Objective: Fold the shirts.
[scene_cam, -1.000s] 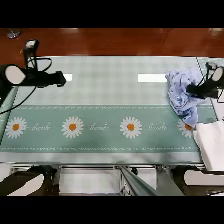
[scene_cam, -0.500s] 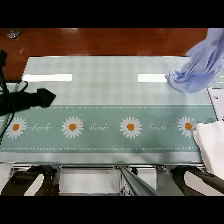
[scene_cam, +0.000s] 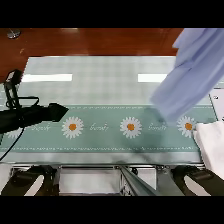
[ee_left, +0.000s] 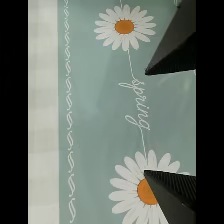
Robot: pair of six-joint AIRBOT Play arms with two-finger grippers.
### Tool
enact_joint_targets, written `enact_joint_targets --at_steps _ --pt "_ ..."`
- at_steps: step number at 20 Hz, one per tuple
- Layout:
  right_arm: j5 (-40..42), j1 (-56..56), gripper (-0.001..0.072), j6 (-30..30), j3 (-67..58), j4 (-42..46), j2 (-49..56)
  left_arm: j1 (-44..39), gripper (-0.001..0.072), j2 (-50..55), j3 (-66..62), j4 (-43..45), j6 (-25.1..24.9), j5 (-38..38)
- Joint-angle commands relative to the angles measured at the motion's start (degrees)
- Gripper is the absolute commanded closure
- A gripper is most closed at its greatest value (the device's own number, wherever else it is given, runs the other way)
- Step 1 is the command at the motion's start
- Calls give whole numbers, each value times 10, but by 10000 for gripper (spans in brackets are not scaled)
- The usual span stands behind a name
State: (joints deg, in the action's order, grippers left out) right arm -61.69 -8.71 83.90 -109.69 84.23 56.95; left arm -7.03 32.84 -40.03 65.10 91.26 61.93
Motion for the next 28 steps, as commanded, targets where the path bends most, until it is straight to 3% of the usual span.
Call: enact_joint_targets --at_steps 1,4,8,12,13,14,15,19,22,24,26,28 --pt "-46 -89 690 -21 31 -80 -6 -1 5 23 3 -5 -8 -4" --pt "-38 -184 690 8 186 -107 -4 -1 5 32 3 -4 -16 -27" --pt "119 -301 689 106 413 -138 64 -1 5 33 3 -4 -16 -62" --pt "198 -373 689 103 437 -249 220 -1 5 33 3 -4 -16 -87" --pt "206 -375 589 97 437 -294 244 -1 5 34 3 -4 -16 -89" --pt "204 -372 216 84 437 -330 255 -2 5 37 3 -5 -16 -88" --pt "190 -362 95 50 434 -348 255 -1 5 41 3 -5 -16 -83" --pt "-3 -203 96 43 399 -316 172 -1 5 72 4 -7 -16 -2" --pt "-115 -39 96 85 426 -142 59 -1 5 114 4 -5 -47 107" --pt "-152 67 97 89 511 -52 -25 -1 5 141 15 15 -66 139" --pt "-146 171 99 88 631 -62 -104 7 5 161 45 30 -66 101" --pt "-131 244 99 53 749 -145 -168 43 5 183 65 46 -62 63"
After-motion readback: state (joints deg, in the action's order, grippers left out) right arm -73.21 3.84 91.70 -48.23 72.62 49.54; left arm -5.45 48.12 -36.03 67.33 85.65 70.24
